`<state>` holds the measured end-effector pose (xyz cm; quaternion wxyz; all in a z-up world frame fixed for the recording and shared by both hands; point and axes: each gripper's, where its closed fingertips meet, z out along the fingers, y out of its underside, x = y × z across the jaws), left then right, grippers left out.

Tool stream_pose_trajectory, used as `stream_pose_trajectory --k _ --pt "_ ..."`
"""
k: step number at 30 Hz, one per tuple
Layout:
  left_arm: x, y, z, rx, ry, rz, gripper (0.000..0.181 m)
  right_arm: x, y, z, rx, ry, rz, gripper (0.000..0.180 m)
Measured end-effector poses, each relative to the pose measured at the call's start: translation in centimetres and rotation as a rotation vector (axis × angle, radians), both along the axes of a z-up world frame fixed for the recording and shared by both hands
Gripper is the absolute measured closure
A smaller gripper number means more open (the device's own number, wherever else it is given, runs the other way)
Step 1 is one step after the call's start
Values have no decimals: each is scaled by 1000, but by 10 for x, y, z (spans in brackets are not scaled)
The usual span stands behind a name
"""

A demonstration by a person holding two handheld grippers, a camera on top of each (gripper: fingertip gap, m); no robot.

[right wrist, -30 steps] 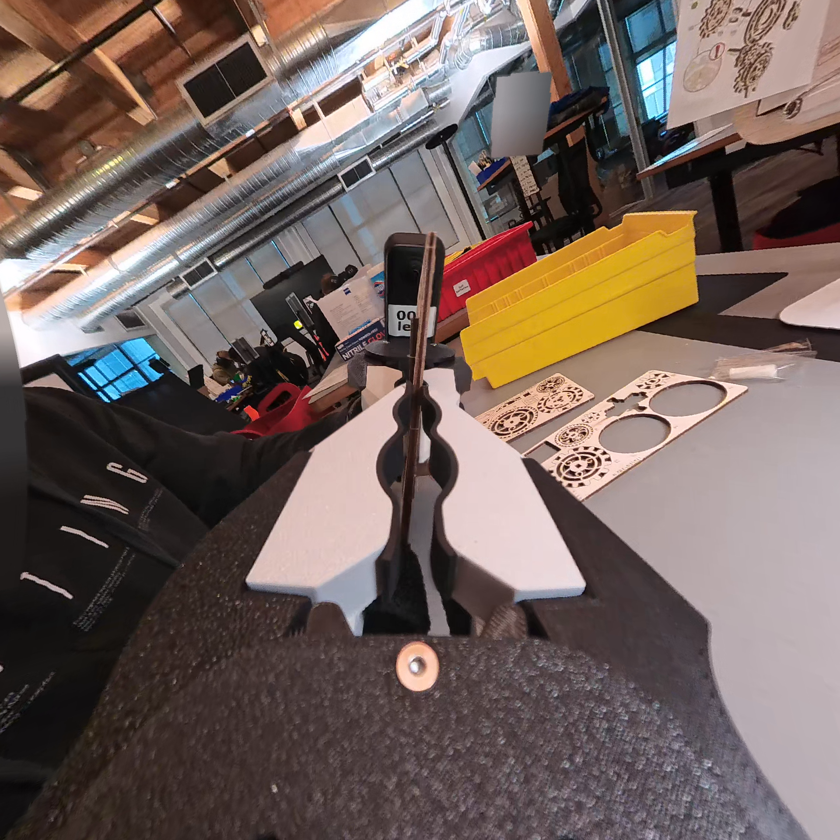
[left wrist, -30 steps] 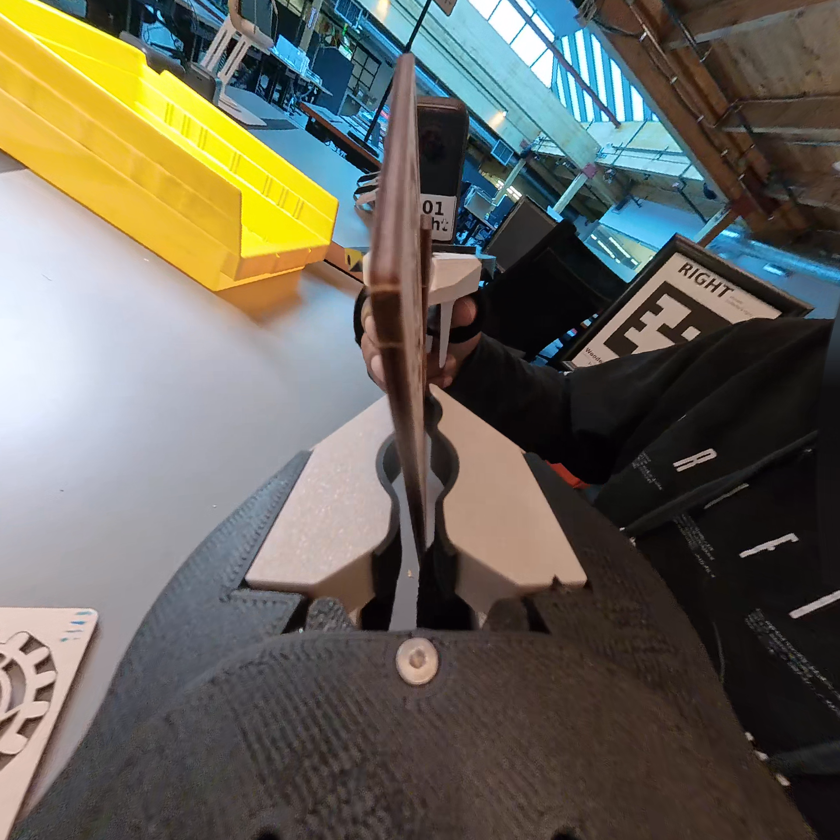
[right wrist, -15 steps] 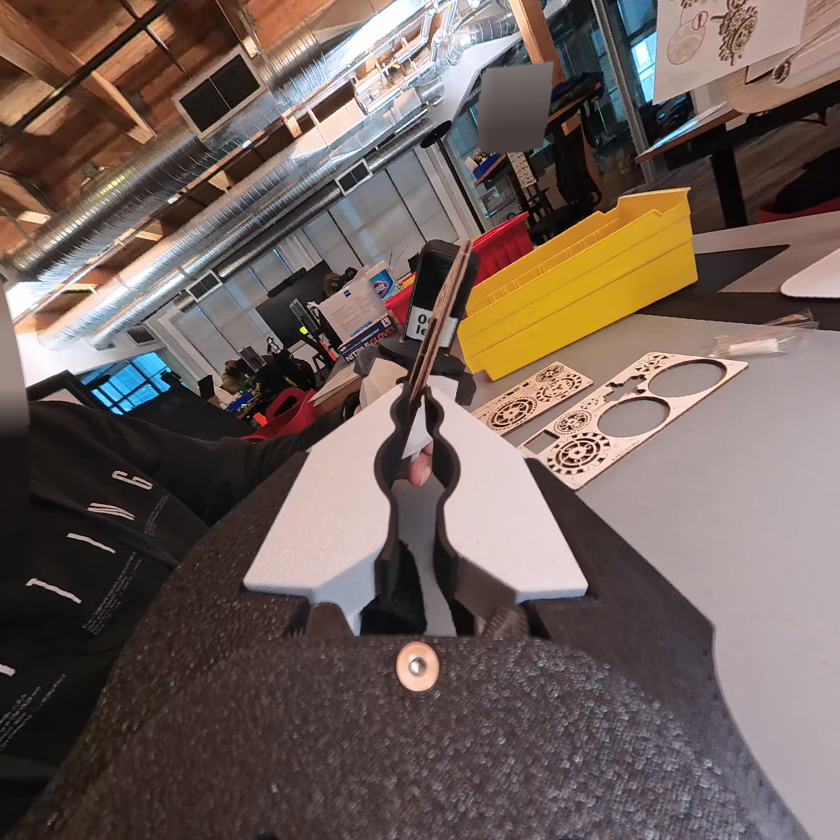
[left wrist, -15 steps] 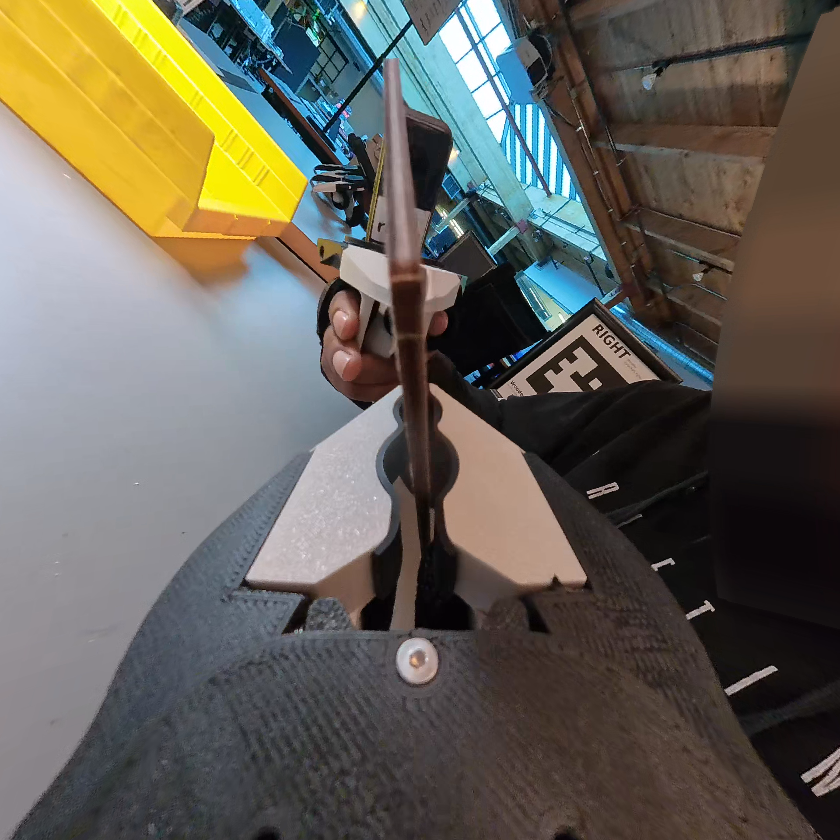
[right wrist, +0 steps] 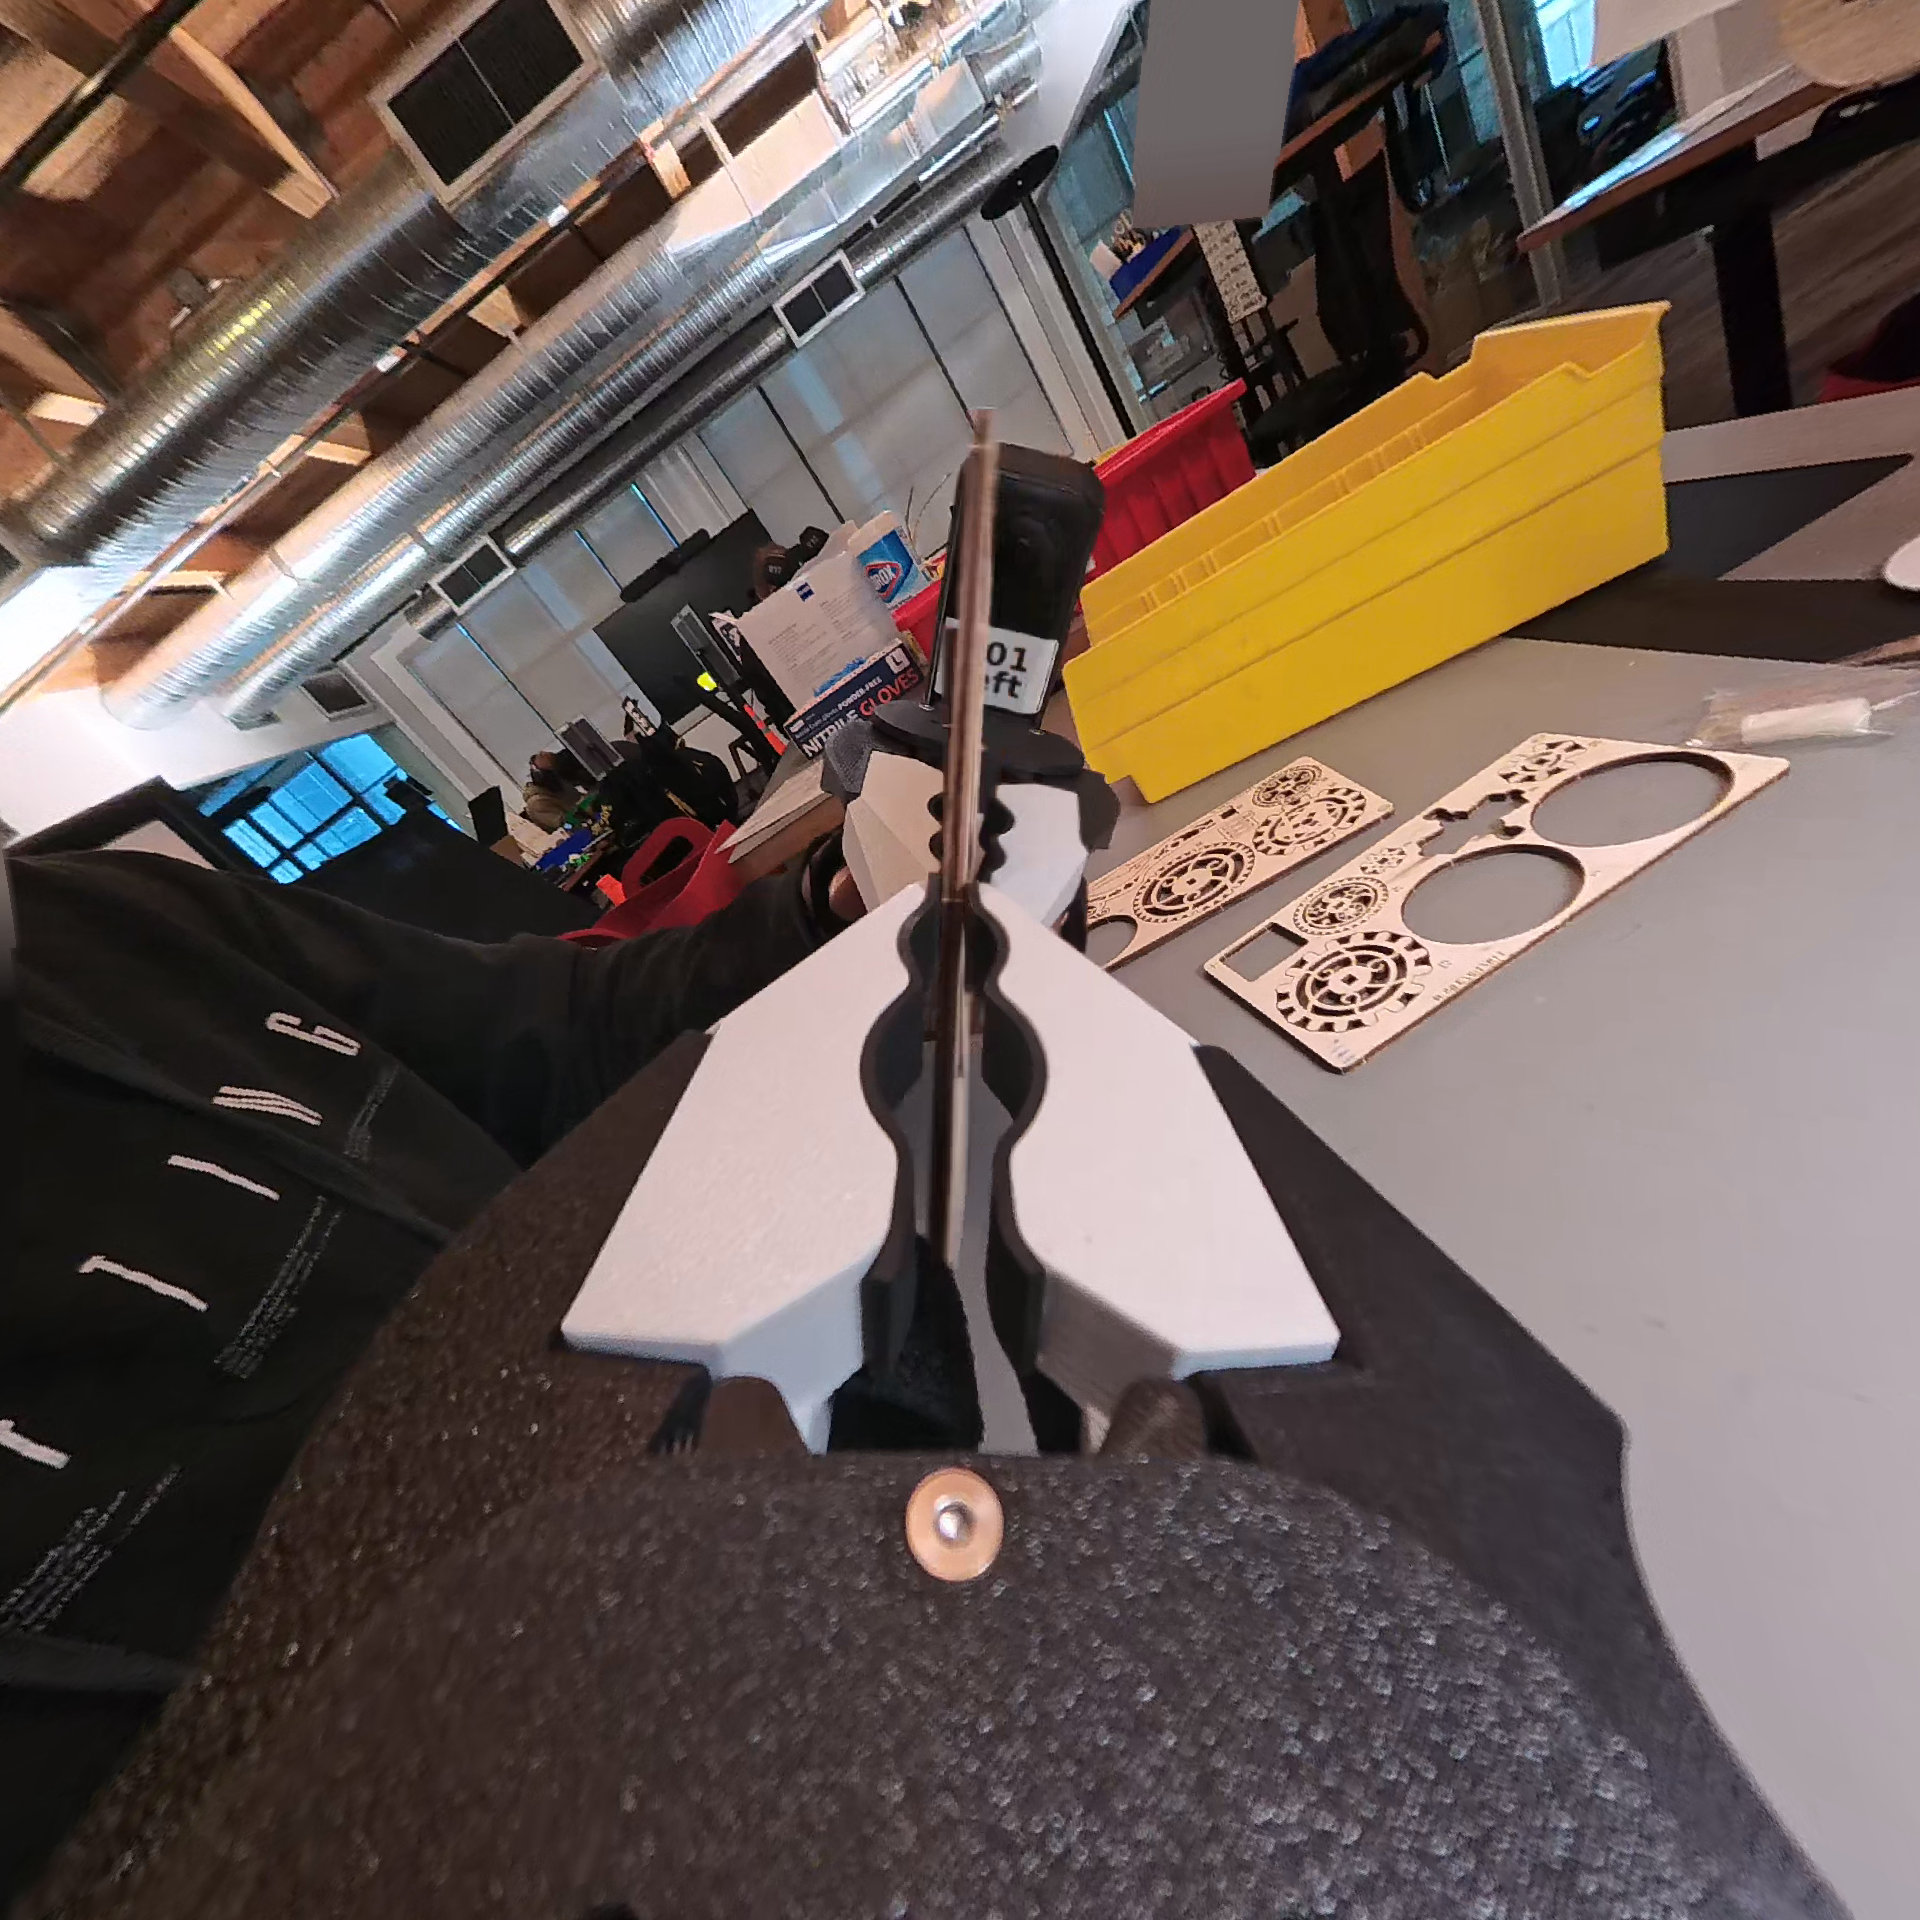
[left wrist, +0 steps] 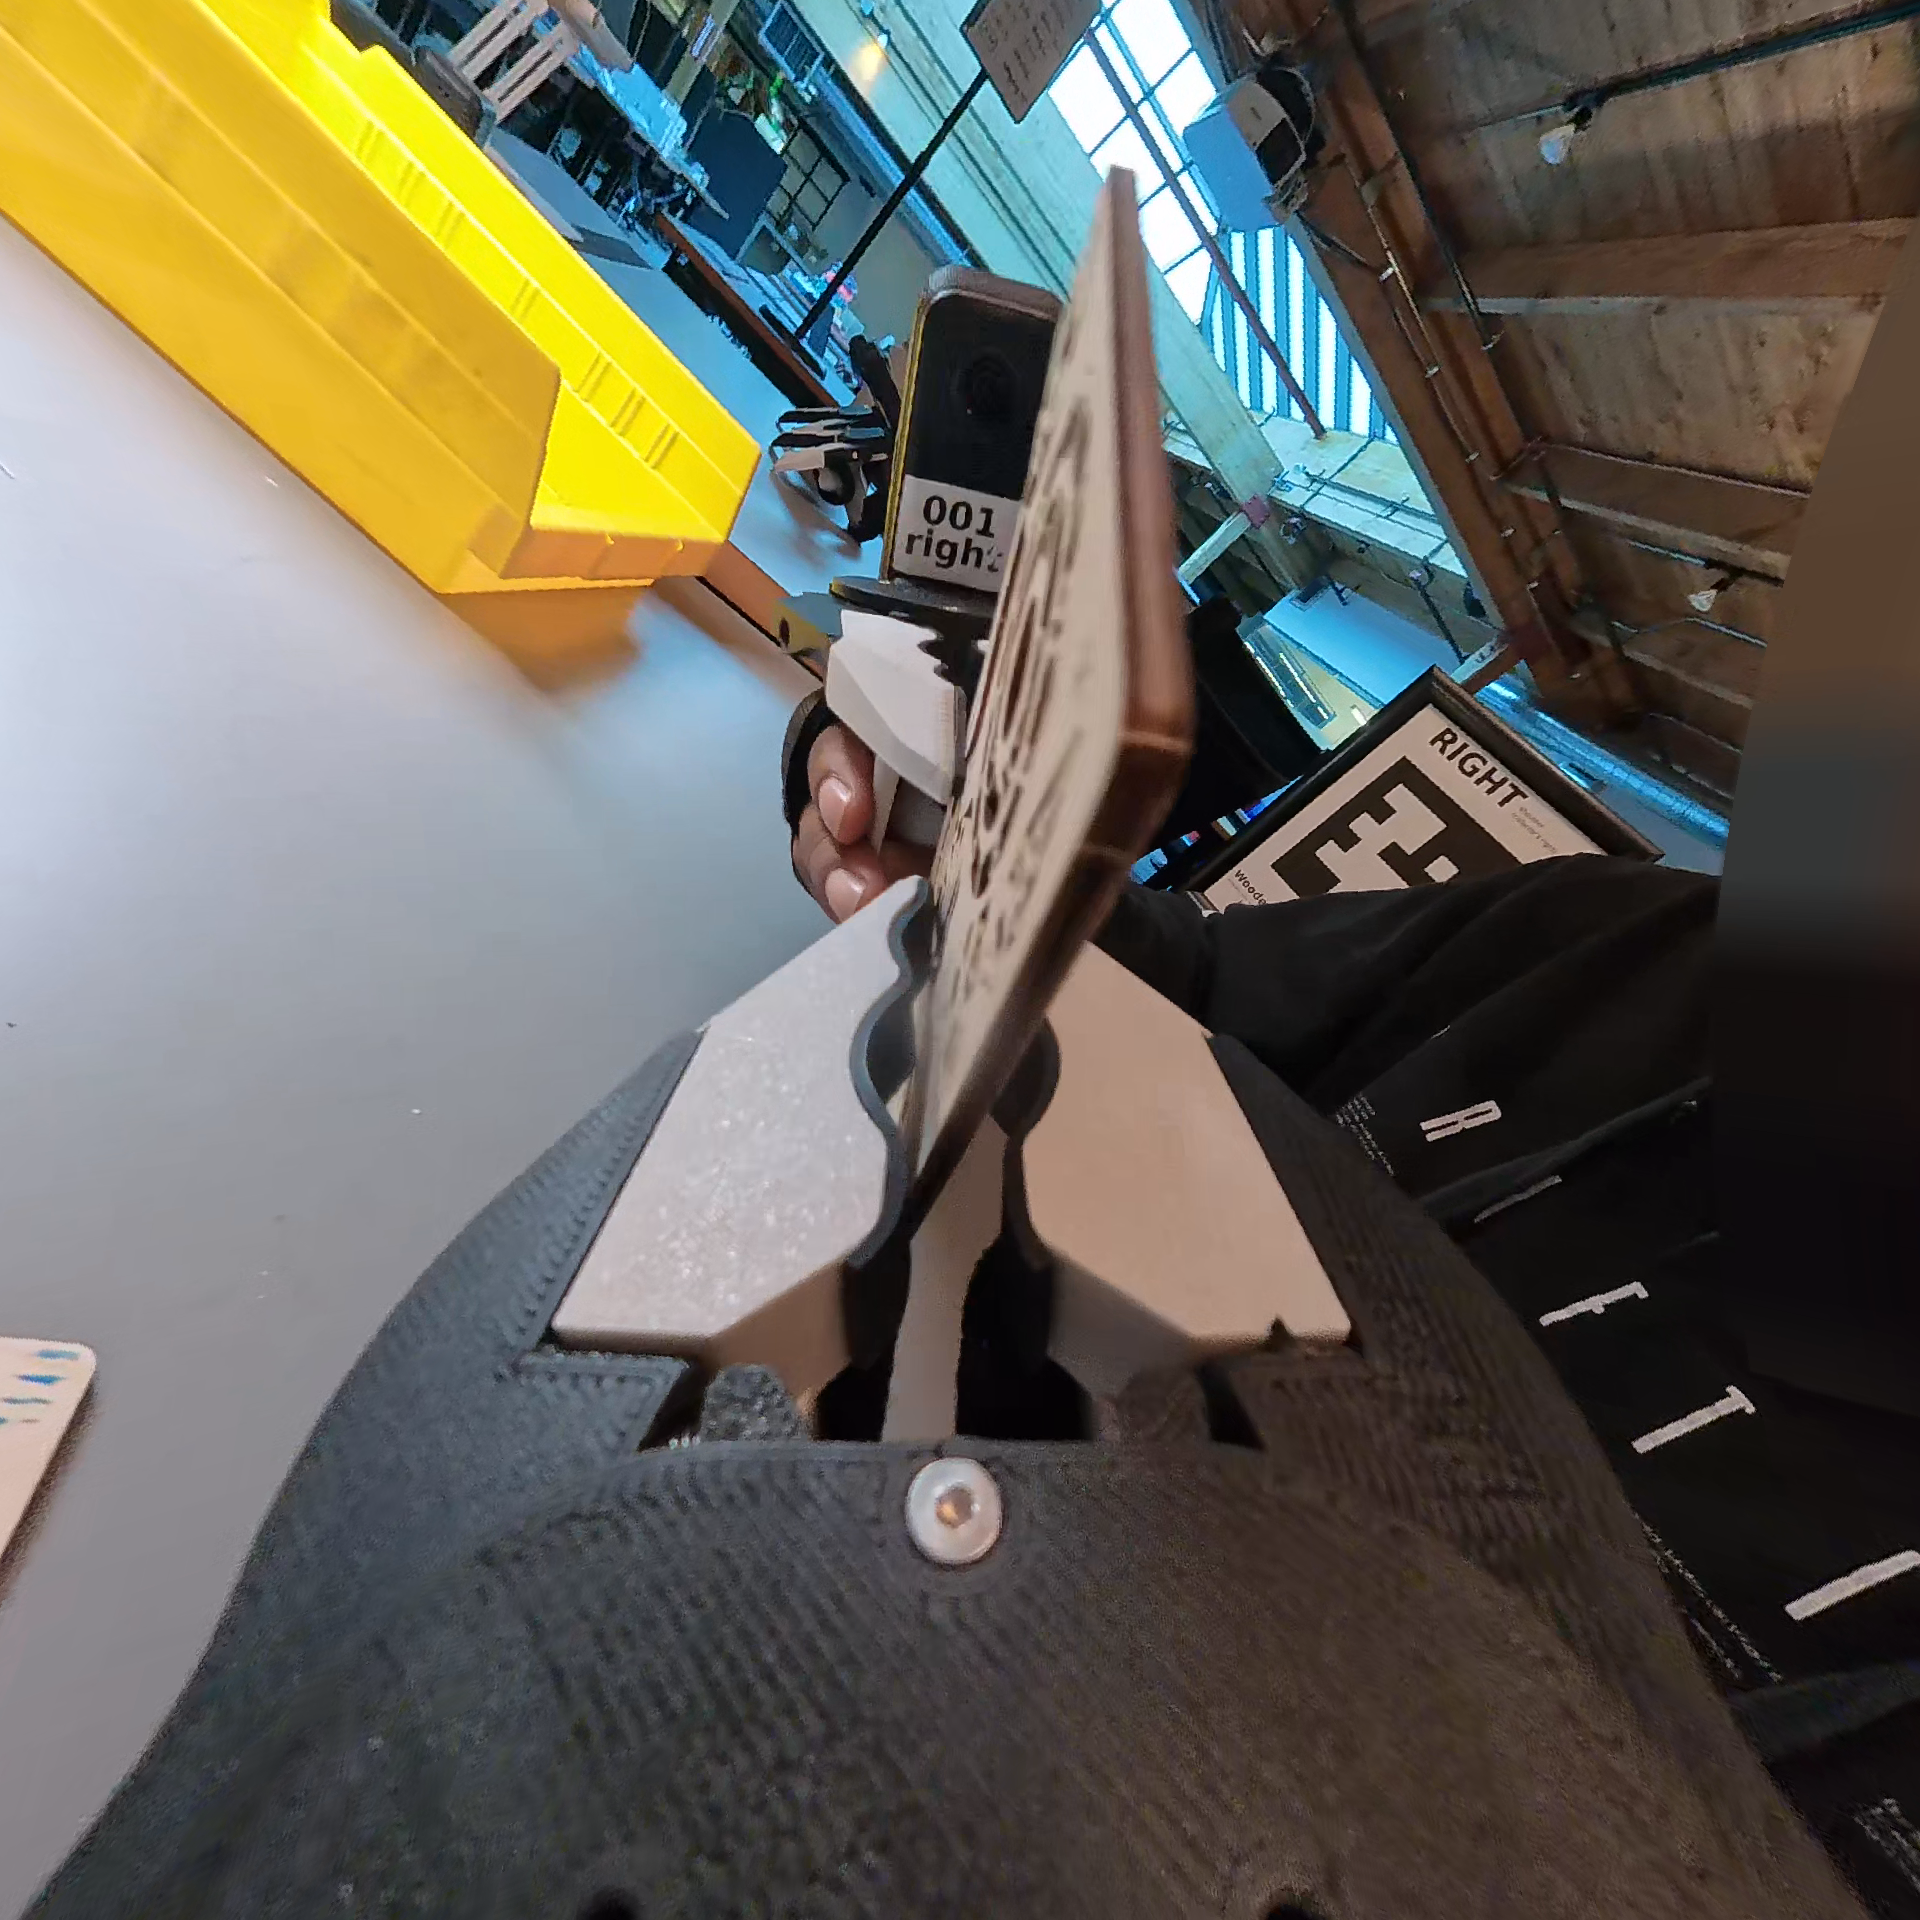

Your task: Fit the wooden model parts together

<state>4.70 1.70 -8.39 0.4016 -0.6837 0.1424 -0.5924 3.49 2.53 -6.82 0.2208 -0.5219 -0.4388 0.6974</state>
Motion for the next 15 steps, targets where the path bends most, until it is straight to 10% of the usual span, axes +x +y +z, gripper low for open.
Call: stream_pose_trajectory --k 9,15 --pt "-32 15 14 123 72 174 140 4 3 20 275 104 -151 179" --pt "-49 10 40 112 -72 164 134 12 27 30 968 110 -531 179"
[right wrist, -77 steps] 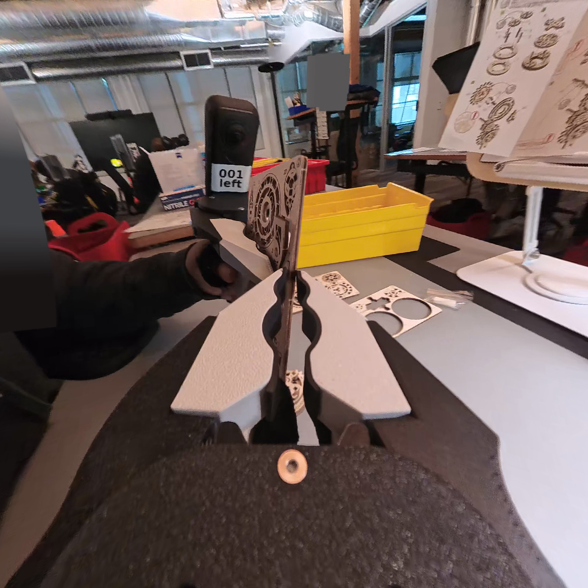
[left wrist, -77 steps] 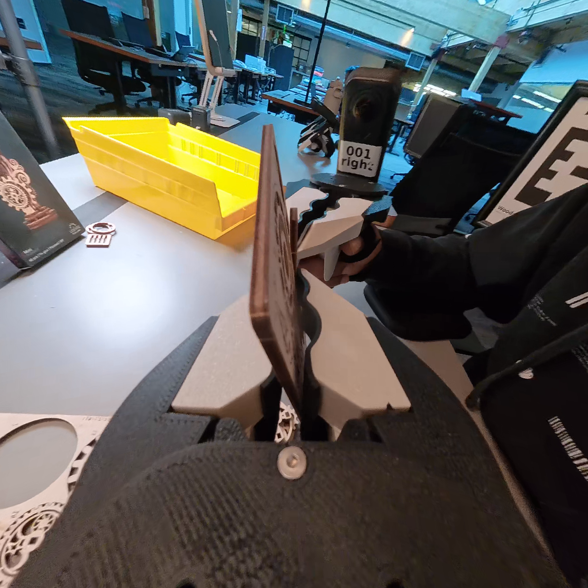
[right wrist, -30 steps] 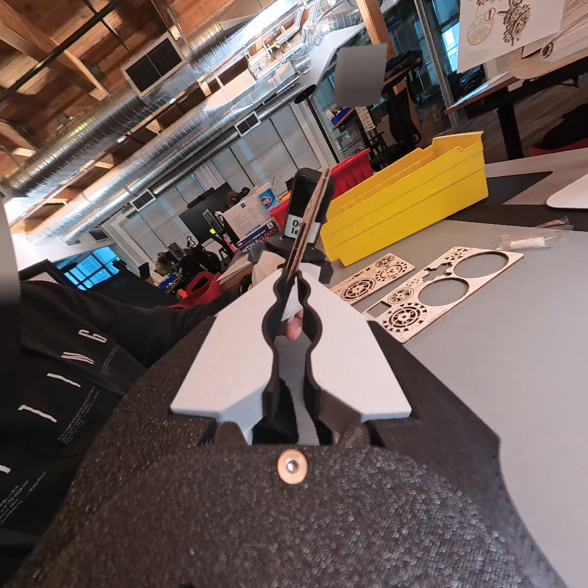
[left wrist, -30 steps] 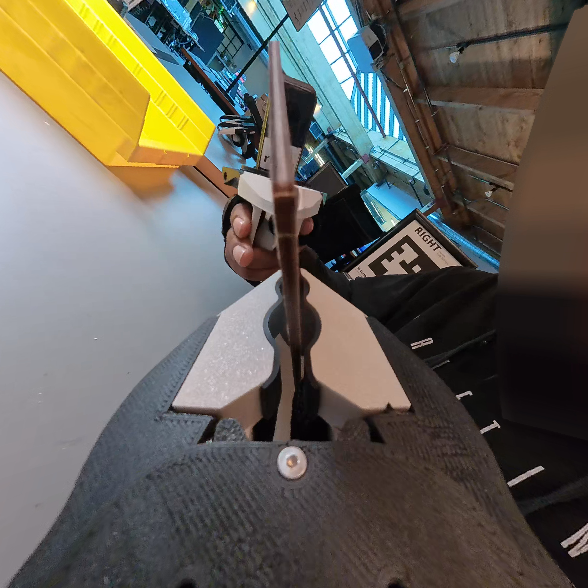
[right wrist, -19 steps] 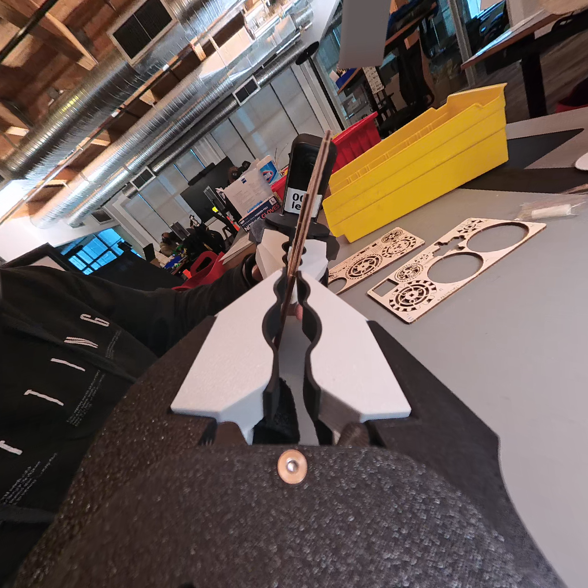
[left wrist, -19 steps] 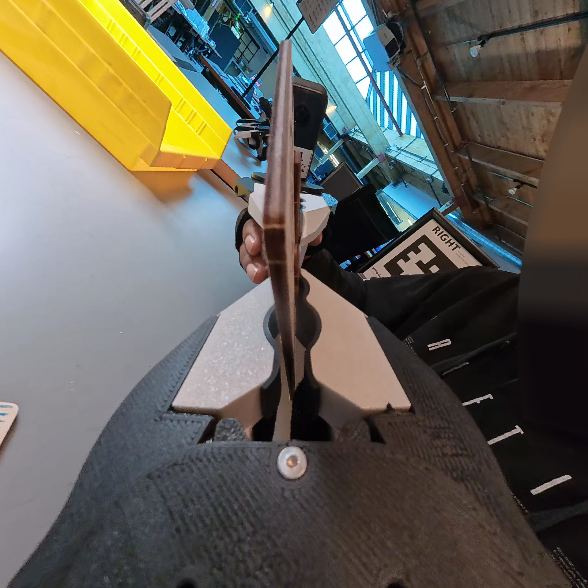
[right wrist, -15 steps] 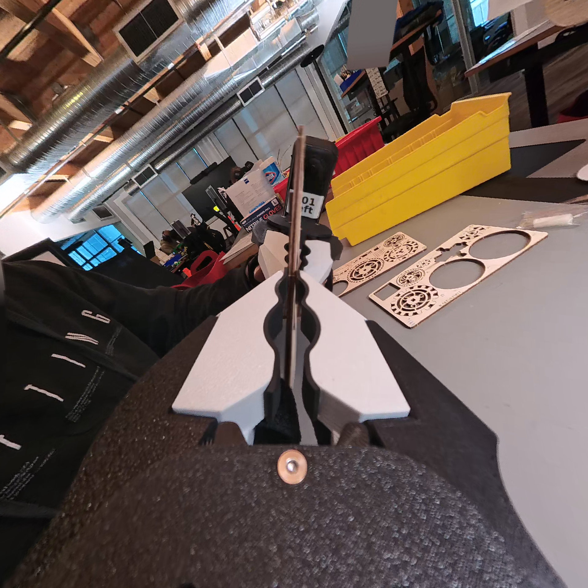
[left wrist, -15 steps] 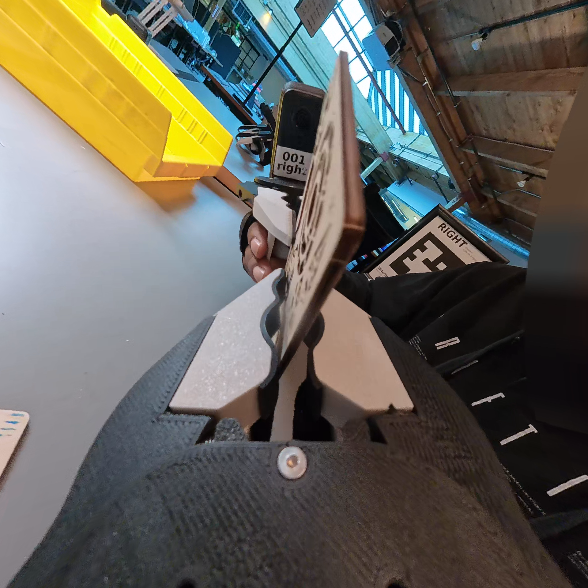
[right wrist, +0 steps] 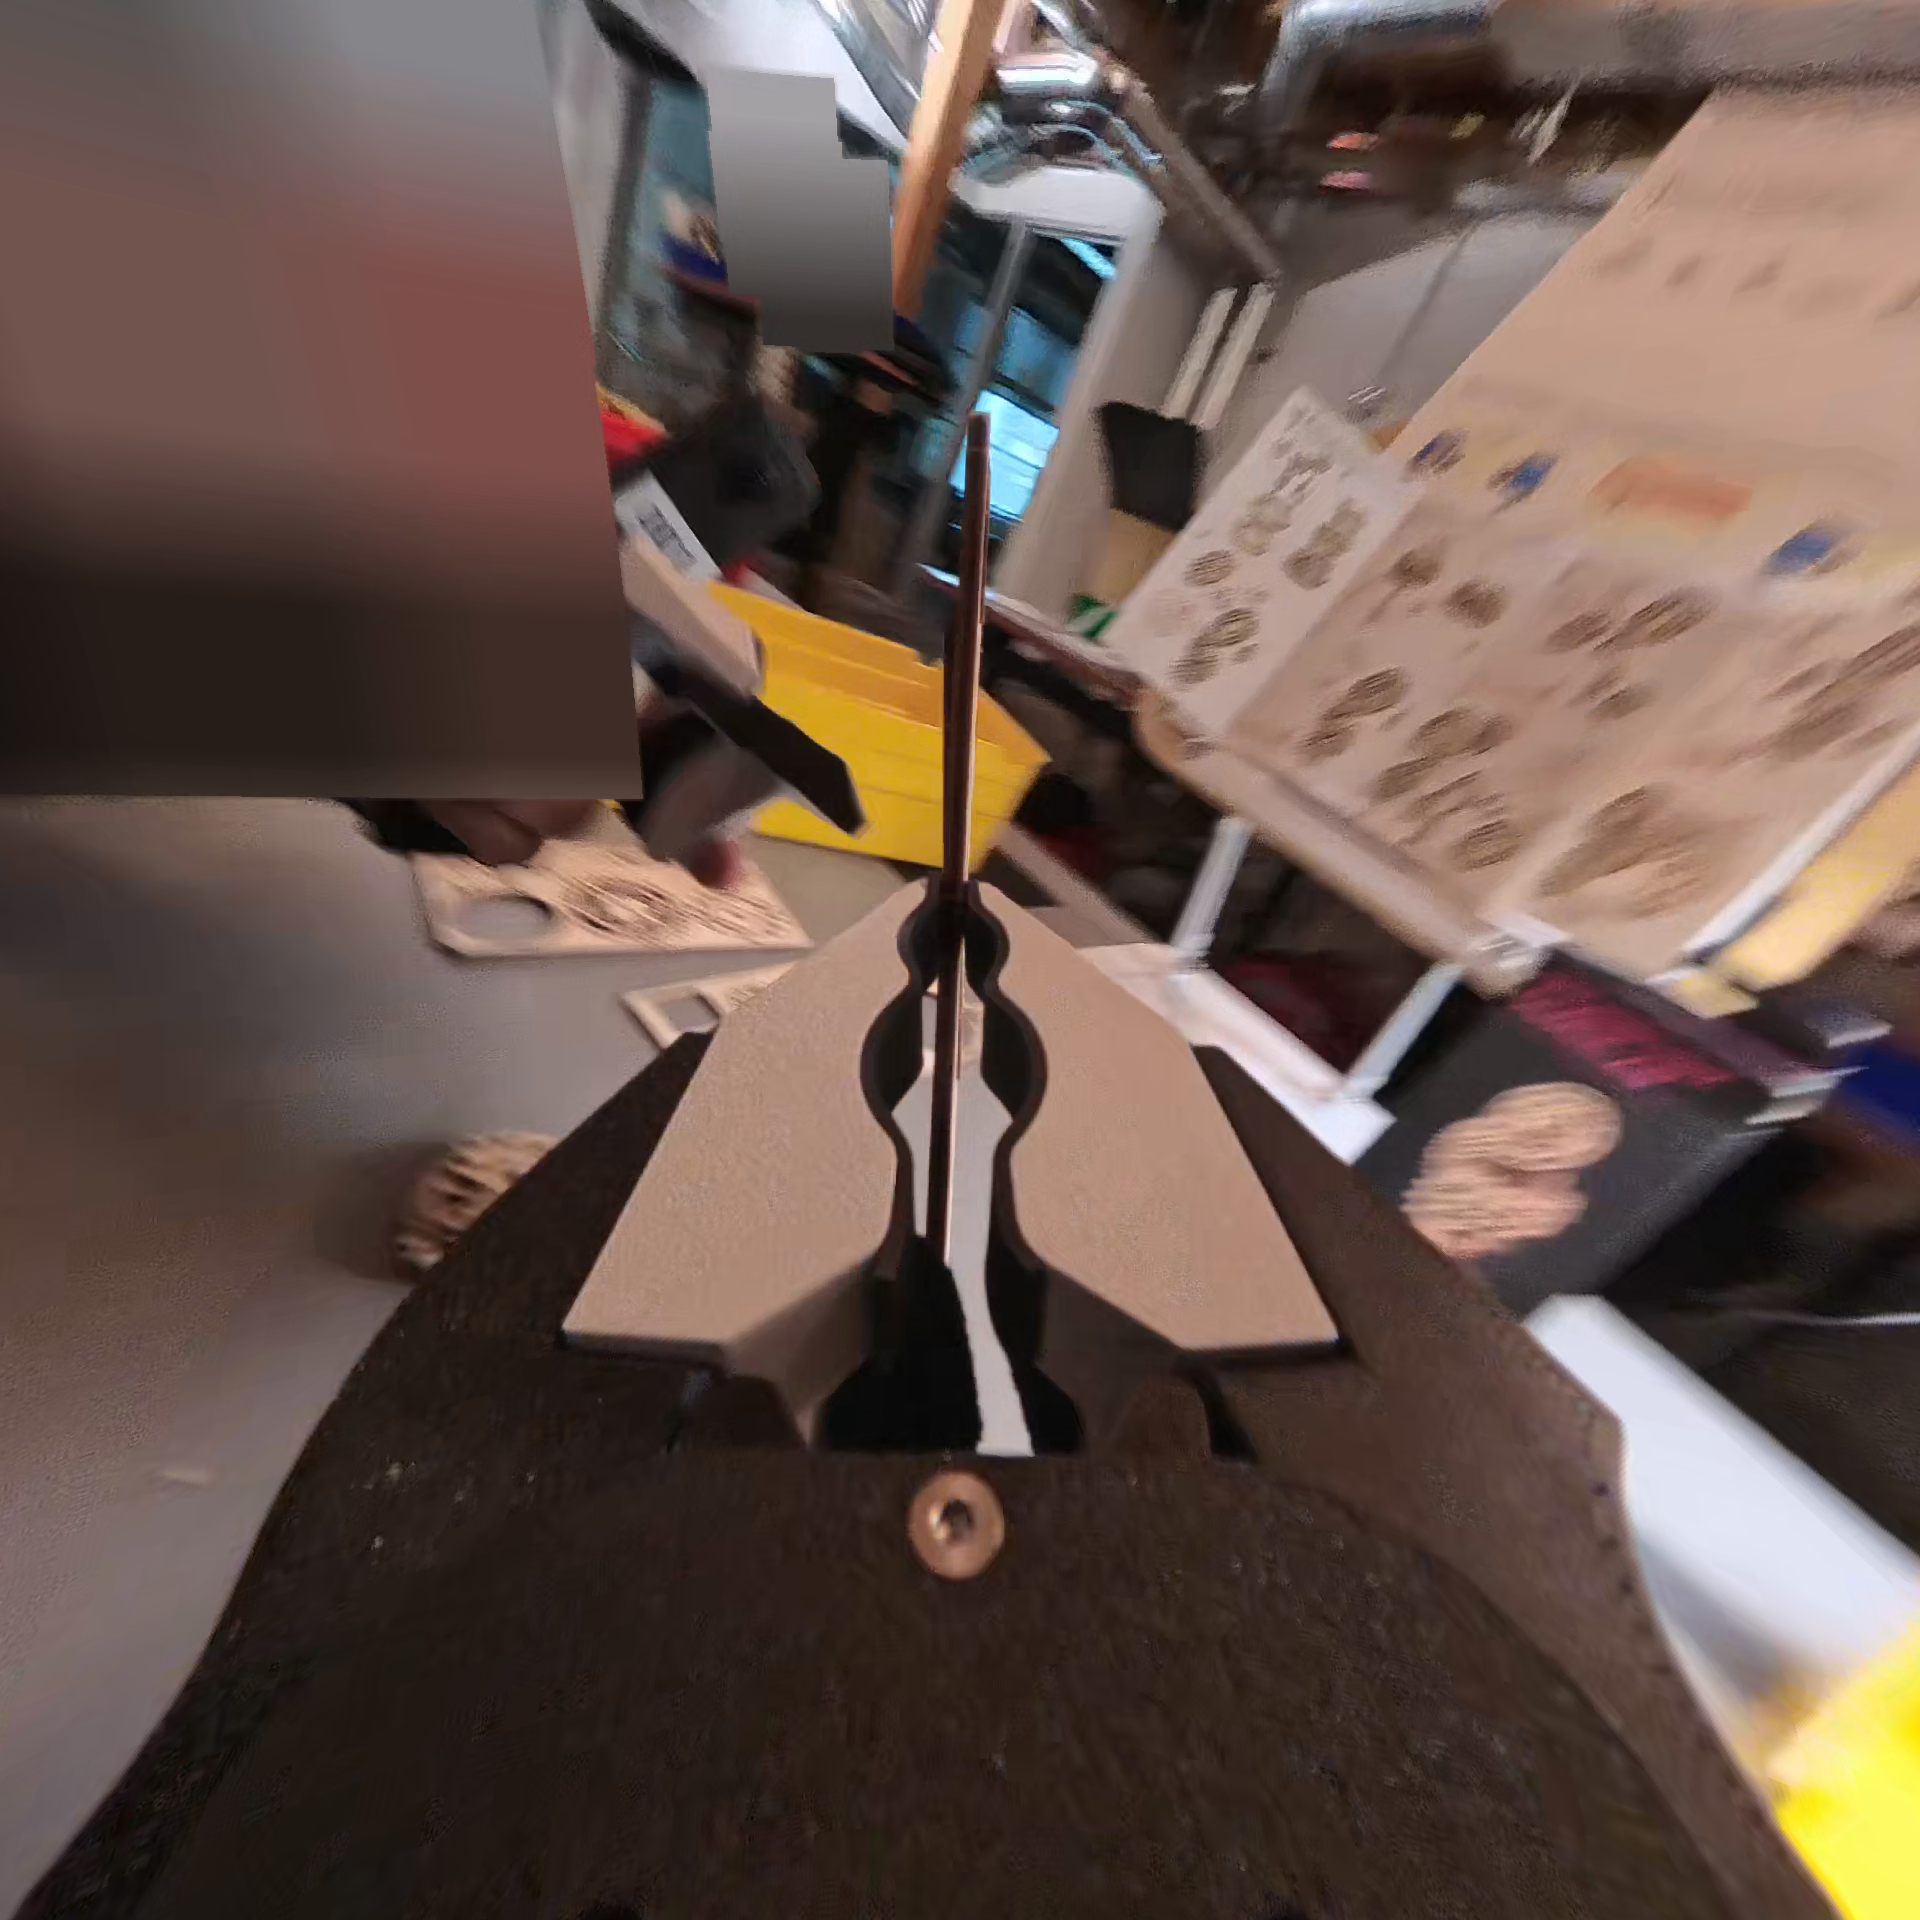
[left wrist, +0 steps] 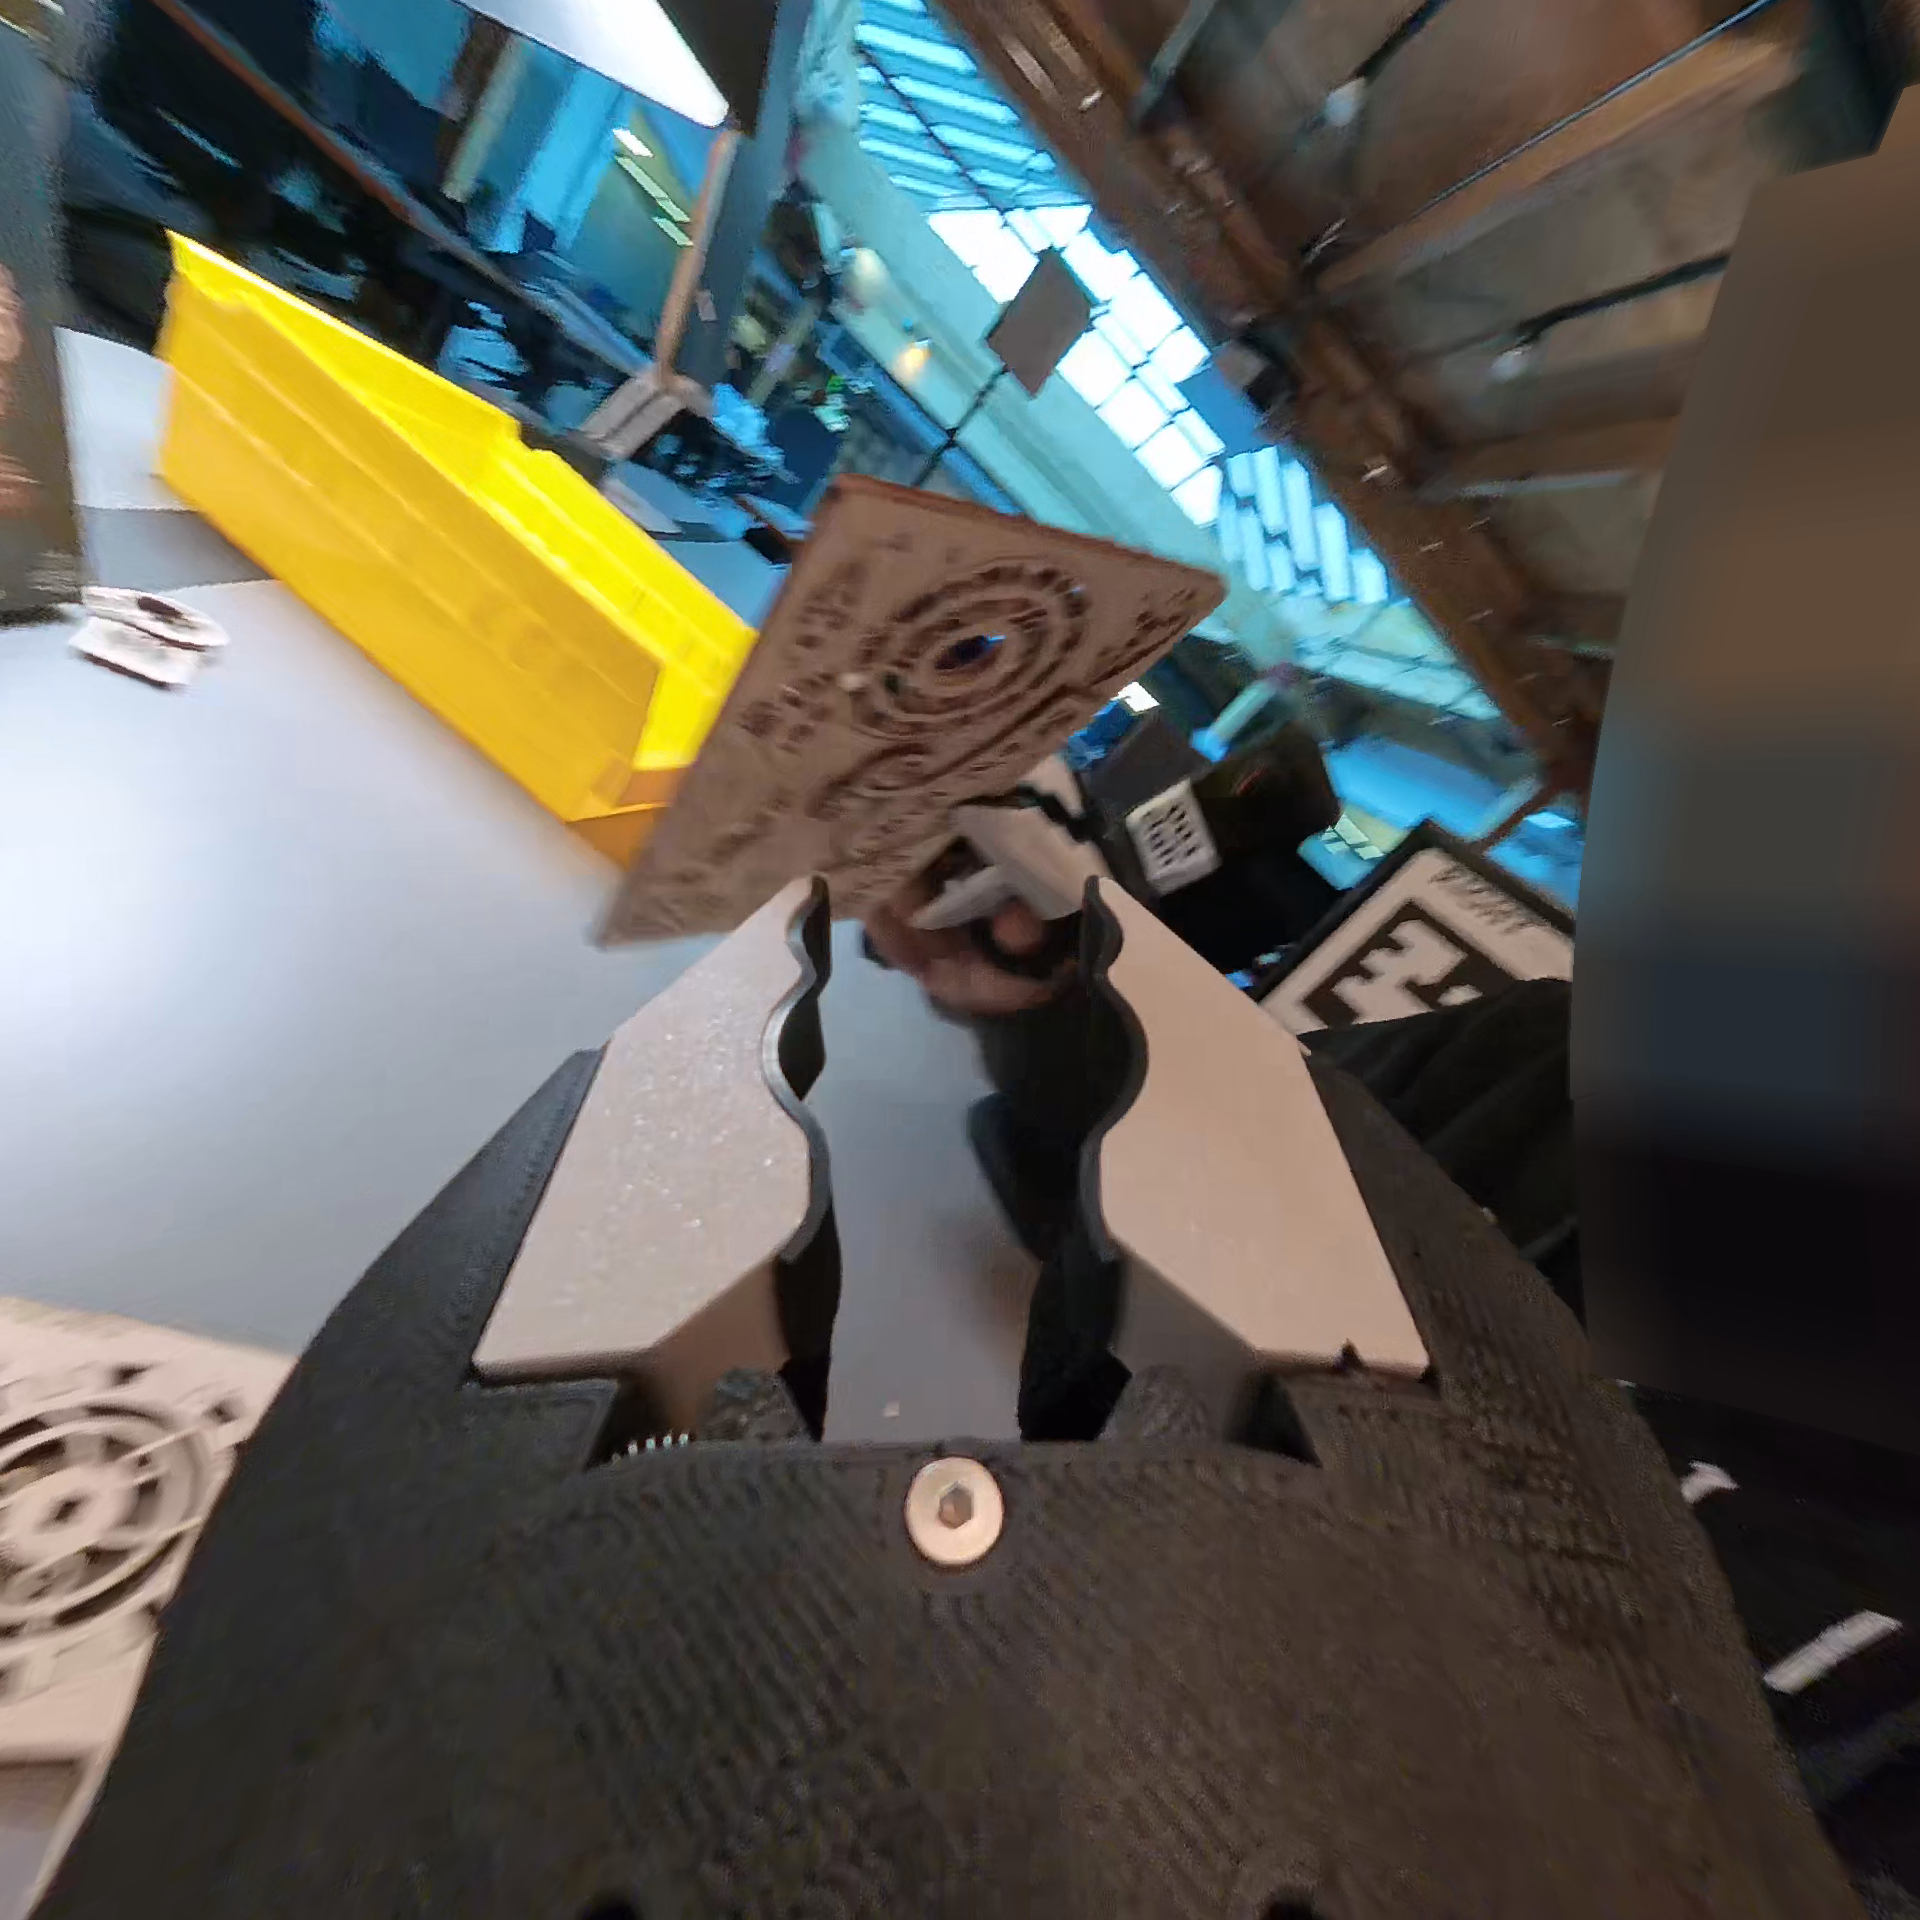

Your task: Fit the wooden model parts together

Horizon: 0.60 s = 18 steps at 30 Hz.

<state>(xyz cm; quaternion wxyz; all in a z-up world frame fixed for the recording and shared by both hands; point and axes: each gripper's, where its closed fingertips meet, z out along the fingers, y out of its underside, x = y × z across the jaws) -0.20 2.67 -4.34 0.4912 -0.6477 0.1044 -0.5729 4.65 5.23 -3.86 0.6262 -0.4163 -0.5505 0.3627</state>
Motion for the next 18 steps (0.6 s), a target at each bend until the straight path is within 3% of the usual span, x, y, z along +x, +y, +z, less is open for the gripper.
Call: stream_pose_trajectory --k 4,7,11,18 --pt "28 -10 7 -28 -116 -111 117 -1 13 -5 428 -56 -270 179" --pt "42 -3 6 -4 -90 -27 109 -10 14 -14 668 -122 -376 180" --pt "21 11 4 -49 -148 113 125 -28 2 -25 846 -155 -404 179" --pt "2 21 -16 -114 -190 207 164 -35 -6 -32 915 -157 -408 179"
